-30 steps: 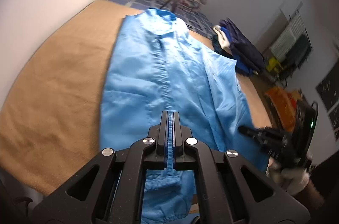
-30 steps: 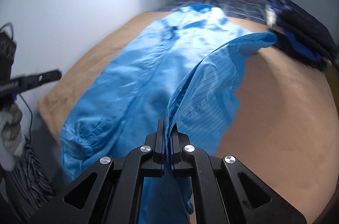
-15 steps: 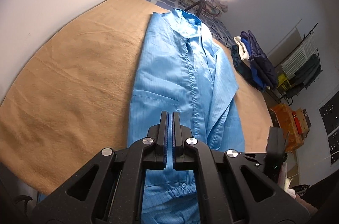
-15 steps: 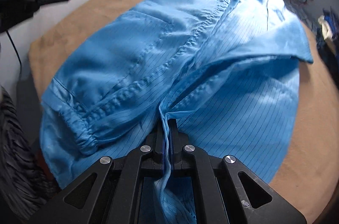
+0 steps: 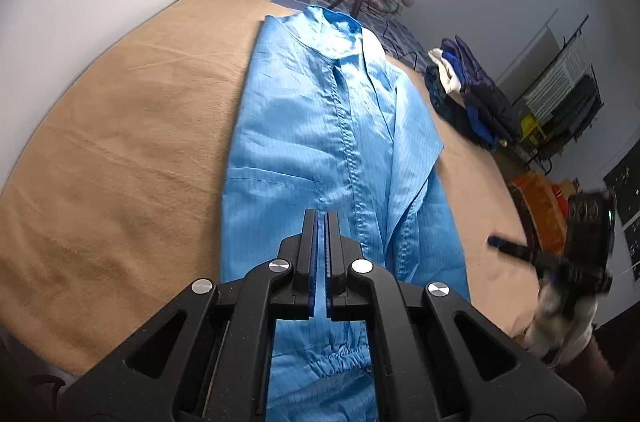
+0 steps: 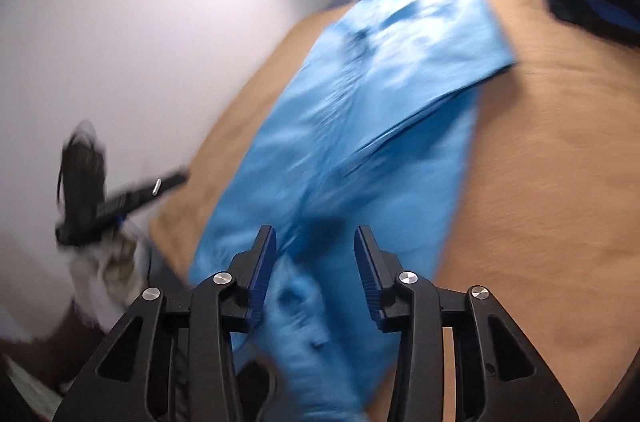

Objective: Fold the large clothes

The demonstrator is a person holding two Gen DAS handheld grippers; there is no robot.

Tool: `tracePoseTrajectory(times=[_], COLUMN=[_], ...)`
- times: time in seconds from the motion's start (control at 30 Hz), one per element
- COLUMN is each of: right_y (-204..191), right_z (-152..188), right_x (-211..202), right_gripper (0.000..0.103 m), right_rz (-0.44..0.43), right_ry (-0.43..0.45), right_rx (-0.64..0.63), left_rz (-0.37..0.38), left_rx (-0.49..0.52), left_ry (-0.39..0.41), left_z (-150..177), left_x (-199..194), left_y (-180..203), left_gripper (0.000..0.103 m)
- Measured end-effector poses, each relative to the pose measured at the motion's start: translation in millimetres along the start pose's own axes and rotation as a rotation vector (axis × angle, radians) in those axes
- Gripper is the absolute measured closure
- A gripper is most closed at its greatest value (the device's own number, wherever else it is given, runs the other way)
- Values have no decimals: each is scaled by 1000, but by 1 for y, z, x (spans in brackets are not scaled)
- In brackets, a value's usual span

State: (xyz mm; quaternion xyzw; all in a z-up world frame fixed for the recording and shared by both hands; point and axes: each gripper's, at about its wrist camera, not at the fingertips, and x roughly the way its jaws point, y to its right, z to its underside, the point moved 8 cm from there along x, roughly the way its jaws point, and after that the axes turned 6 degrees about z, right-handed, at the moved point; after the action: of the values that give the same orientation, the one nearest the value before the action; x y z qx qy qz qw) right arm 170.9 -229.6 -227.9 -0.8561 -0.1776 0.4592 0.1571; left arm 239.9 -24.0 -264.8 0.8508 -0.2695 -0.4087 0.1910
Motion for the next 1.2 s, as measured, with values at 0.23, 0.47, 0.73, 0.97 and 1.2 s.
tracePoseTrajectory(times=[0.23,0.47,0.73,0.97,1.2], right_y=[93,146,170,165,117], right_z=[-64,-117,-144,-165,-200], right_x=[7,56,109,112,107], right_gripper=[55,53,53,97,99], right_rz=[6,-11,42,134,229], right_ry=[109,147,155,145,130], right_rx=[288,472,526,432,242], left_rz=[-2,-9,-6,19,47], left_rx=[-2,-26,-9,-37,-44], left_ry=[-28,-46,-69,-91,-78], left_z=[3,2,3,4,2], left_x=[16,26,32,37,30], left_y=[4,-3,-3,-7,-6], left_gripper=[95,95,95,95,95])
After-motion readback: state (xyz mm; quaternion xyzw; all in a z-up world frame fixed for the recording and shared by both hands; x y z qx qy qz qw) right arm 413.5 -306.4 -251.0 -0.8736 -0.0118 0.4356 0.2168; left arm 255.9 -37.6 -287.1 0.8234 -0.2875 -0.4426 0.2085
